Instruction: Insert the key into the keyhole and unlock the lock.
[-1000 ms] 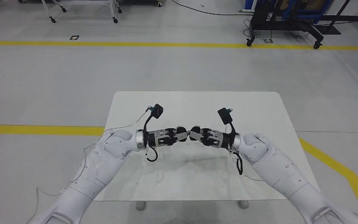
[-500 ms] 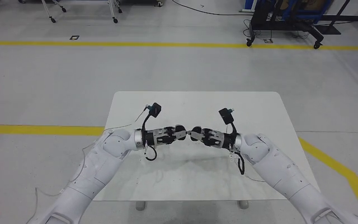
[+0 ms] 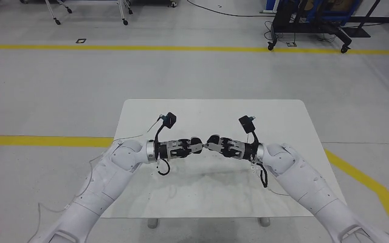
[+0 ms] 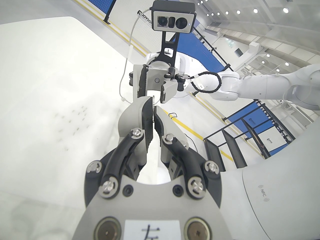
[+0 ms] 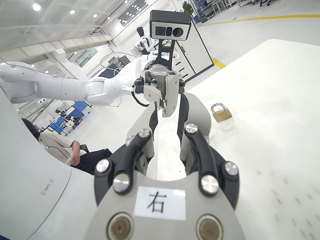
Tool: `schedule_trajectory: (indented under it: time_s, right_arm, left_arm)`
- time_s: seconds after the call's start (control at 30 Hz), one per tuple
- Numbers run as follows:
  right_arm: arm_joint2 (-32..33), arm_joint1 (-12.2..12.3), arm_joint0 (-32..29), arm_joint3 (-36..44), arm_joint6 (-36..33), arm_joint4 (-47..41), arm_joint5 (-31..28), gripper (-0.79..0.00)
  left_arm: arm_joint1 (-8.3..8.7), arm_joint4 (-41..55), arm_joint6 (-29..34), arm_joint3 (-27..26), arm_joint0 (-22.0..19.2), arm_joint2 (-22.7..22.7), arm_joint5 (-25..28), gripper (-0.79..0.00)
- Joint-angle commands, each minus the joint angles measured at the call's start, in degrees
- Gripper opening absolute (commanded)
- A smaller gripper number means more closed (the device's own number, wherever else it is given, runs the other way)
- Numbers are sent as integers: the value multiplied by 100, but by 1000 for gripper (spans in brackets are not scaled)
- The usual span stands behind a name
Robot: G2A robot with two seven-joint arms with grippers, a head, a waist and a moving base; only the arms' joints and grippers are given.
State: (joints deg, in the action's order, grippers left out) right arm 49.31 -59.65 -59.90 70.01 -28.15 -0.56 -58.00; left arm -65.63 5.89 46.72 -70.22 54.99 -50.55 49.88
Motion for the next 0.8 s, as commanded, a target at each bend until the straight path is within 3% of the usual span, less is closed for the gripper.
schedule_trajectory:
  time_s: [0.0, 0.23, 0.3, 0.33, 0.6, 0.63, 0.67, 0.77]
  right_arm:
    - [-22, -14, 22, -16, -31, -23, 0, -616]
    - [-113, -61, 76, -45, -169, -131, 0, -653]
    - [-144, -77, 104, -84, -213, -161, 0, -711]
    - [-157, -85, 117, -106, -230, -179, 0, -785]
    - [-162, -108, 156, -139, -374, -372, 0, -785]
    - [-150, -105, 149, -127, -397, -411, 0, -785]
    - [-136, -101, 142, -119, -428, -445, 0, -785]
    - [-53, -76, 126, -133, -515, -514, 0, -785]
  left_arm:
    - [1, -9, 16, 4, -5, 9, -13, -785]
    - [2, -24, 6, 3, -13, 24, -27, -785]
    - [3, -18, 9, 6, -15, 26, -24, -785]
    - [4, -22, 7, 7, -17, 25, -27, -785]
    - [13, -69, -37, 2, -18, 7, -42, -785]
    - [12, -84, -50, 2, -15, 11, -59, -511]
    - [11, -105, -57, 2, -18, 15, -91, 0]
    - [16, -82, -131, 8, -24, -31, -109, 0]
